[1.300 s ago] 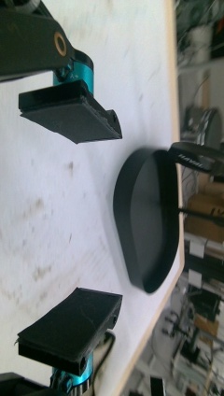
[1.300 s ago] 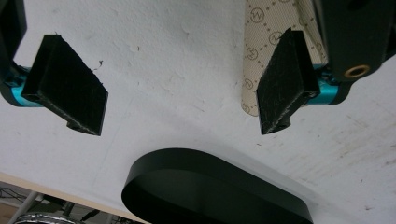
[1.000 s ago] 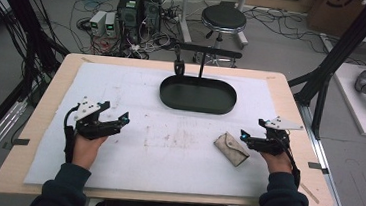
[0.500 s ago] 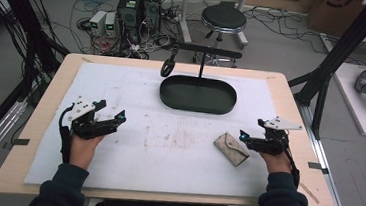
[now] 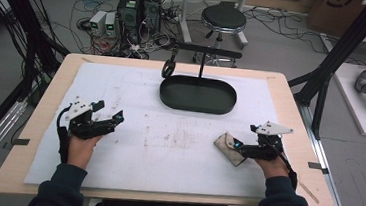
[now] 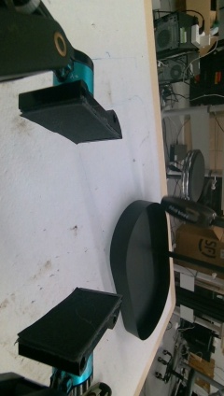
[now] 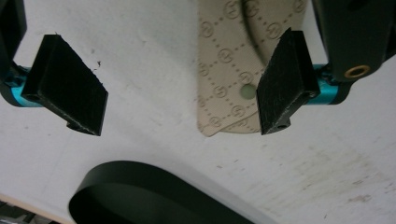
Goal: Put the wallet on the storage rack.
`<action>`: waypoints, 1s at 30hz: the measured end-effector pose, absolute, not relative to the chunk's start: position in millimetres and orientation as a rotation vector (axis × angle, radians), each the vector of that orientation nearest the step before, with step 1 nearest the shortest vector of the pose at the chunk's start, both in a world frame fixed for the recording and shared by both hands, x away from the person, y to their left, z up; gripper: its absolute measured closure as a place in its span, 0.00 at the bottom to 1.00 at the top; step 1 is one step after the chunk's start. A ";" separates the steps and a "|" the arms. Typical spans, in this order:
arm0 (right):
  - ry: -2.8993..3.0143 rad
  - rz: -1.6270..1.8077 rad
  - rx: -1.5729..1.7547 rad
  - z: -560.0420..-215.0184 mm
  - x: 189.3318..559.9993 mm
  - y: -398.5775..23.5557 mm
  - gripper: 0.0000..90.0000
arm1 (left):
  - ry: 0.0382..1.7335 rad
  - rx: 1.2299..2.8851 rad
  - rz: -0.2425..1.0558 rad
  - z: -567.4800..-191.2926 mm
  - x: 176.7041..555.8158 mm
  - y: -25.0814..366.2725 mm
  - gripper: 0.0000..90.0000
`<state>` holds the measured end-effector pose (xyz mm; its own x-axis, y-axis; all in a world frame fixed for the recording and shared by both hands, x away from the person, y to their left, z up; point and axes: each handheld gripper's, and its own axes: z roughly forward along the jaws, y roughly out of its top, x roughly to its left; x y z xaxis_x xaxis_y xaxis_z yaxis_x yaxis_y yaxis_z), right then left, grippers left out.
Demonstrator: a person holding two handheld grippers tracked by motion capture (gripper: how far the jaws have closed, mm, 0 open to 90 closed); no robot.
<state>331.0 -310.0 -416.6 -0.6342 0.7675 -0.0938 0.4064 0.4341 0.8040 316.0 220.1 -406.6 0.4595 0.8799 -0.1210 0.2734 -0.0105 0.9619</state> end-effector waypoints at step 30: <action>2.524 0.856 0.996 -441.6 330.3 -273.2 0.40 | 1.060 1.580 0.637 -412.1 321.0 217.1 0.20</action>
